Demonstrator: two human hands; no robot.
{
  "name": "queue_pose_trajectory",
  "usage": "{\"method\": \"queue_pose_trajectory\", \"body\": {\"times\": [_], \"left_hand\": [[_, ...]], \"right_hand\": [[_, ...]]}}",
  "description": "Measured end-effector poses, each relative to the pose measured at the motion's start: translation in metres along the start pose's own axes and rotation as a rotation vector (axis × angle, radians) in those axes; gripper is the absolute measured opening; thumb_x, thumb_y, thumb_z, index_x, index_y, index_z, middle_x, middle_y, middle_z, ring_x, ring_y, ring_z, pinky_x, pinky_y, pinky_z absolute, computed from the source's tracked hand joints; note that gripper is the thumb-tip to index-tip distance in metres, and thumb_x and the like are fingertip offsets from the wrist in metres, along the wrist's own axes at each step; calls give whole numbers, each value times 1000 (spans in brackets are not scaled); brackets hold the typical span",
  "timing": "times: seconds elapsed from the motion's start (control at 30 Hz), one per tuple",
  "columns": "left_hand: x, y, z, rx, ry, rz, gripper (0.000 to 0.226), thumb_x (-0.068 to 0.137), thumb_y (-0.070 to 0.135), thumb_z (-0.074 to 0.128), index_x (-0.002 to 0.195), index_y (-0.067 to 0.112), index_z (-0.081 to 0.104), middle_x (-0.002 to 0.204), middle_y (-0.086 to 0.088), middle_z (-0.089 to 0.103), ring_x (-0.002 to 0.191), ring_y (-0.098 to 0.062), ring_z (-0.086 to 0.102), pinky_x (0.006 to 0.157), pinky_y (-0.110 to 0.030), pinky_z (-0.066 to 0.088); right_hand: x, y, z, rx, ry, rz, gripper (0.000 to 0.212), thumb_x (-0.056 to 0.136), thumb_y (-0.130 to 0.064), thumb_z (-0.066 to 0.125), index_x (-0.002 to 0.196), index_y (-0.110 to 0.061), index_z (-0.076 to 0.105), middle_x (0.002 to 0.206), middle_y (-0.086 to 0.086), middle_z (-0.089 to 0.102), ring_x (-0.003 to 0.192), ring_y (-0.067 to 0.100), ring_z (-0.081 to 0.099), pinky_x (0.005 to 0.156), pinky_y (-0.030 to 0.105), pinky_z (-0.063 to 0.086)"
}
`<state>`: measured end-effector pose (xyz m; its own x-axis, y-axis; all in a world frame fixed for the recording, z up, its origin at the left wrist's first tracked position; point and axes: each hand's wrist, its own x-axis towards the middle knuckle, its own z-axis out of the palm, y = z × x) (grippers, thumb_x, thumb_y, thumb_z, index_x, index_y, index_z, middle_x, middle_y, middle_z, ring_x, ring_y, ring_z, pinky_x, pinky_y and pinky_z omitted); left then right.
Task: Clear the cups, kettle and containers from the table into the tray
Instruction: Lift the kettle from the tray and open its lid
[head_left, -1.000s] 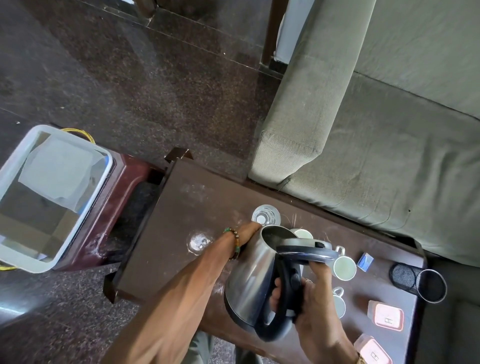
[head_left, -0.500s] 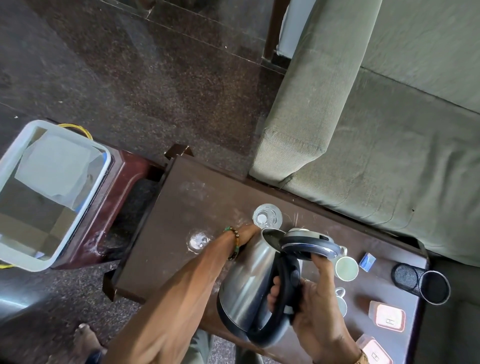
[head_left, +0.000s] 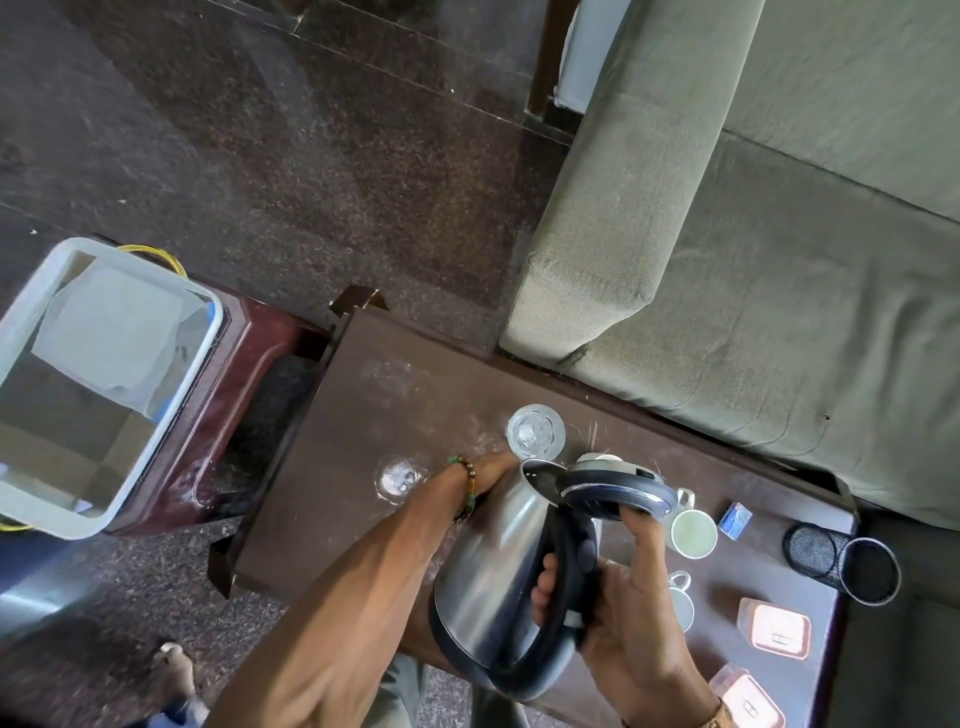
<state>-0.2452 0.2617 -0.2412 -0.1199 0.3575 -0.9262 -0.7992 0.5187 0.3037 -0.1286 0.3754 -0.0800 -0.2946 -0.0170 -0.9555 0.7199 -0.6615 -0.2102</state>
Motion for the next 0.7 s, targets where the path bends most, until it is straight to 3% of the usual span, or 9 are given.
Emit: {"method": "queue_pose_trajectory", "body": {"times": [0.1,0.4,0.53,0.7], "left_hand": [[0,-2,-1,2,0,8,31,89,49,54,88,22,70,86,6,74,82,-14,70,74,-24,53],[-2,-2,0,-16,-19,27,28,95,42,50,86,22,66,78,12,71,64,-1,68,55,-13,50],[-1,-3,0,17,2,28,27,95,43,50,87,23,66,92,7,69,79,-8,64,68,-21,49],[-1,-5,-1,35,-20,-24,31,94,46,49,83,22,65,87,6,69,75,-9,66,67,-21,50]], "right_hand": [[-1,-2,2,13,2,24,88,48,-82,63,86,-2,62,80,16,55,65,25,54,70,37,49],[-6,-4,6,71,8,58,84,57,-79,58,93,-3,58,79,14,52,63,24,52,66,34,48],[-6,-3,5,63,-6,55,86,54,-80,62,92,-3,59,79,14,51,63,24,53,66,35,48],[-6,-3,3,44,-34,53,94,40,-82,70,91,-4,61,80,15,51,64,24,52,67,36,47]]}}
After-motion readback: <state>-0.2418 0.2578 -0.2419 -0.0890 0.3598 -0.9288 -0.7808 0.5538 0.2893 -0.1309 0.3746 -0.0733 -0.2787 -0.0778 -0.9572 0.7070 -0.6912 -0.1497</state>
